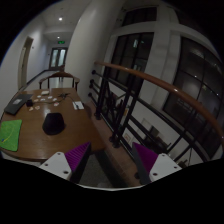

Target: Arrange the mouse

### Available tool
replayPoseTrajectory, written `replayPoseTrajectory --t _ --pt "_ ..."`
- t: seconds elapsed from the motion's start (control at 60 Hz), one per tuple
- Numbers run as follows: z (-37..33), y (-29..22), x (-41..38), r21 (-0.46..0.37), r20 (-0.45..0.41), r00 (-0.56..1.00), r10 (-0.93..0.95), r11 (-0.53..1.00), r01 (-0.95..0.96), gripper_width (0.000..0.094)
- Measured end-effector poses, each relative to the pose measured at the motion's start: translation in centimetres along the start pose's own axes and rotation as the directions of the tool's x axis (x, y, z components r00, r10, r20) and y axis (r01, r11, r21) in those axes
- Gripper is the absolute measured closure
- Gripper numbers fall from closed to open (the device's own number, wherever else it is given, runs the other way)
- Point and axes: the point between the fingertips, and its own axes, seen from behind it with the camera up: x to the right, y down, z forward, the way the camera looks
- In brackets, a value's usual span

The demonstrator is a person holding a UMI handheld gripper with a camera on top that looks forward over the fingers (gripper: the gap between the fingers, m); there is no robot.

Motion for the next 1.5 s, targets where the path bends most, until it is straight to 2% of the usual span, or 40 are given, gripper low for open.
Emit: replayPoseTrajectory --t 0.167,0.3,0.4,0.533,0.667,0.767,0.9,1.117,1.2,1.25,1.317,1.367,1.5 --pt "-0.6 -0.7 -0.5 0.015 0.008 1.0 0.019 1.0 -0.019 0.0099" --pt "-0.8 -0.8 -1.9 -0.009 -0.039 0.999 0.003 1.0 -0.003 0.0101" --pt "0.1 -0.9 -7.2 0.016 0.02 1.0 0.013 1.0 -0.013 0.0111" --pt "0.8 -1.1 -14.1 -0.005 0.081 0.997 -0.018 1.0 0.019 0.011" --pt "2.8 -2.7 -21.4 0.012 0.201 0.98 0.009 1.0 -0.012 0.0112" --pt "5.6 -3.3 -23.5 -0.005 0.208 0.974 0.084 0.996 -0.085 0.0108" --pt "8.8 -3.7 -26.2 -0.027 0.259 0.958 0.124 0.992 -0.122 0.0111" --pt "13.0 -4.7 -28.4 -0.042 0.254 0.963 0.092 0.996 -0.084 0.0117" --pt "14.0 -5.7 -29.9 -0.036 0.285 0.955 0.087 0.996 -0.08 0.0126" --pt "14.6 -6.1 -31.0 -0.033 0.303 0.95 0.074 0.997 -0.067 0.0148" --pt "15.2 -6.2 -31.6 -0.04 0.3 0.953 0.033 0.999 -0.022 0.0244" --pt "15.8 -6.1 -30.9 -0.037 0.258 0.966 -0.012 0.999 0.023 0.0505" --pt "15.8 -6.3 -31.0 -0.025 0.268 0.963 0.021 1.0 -0.015 0.0603"
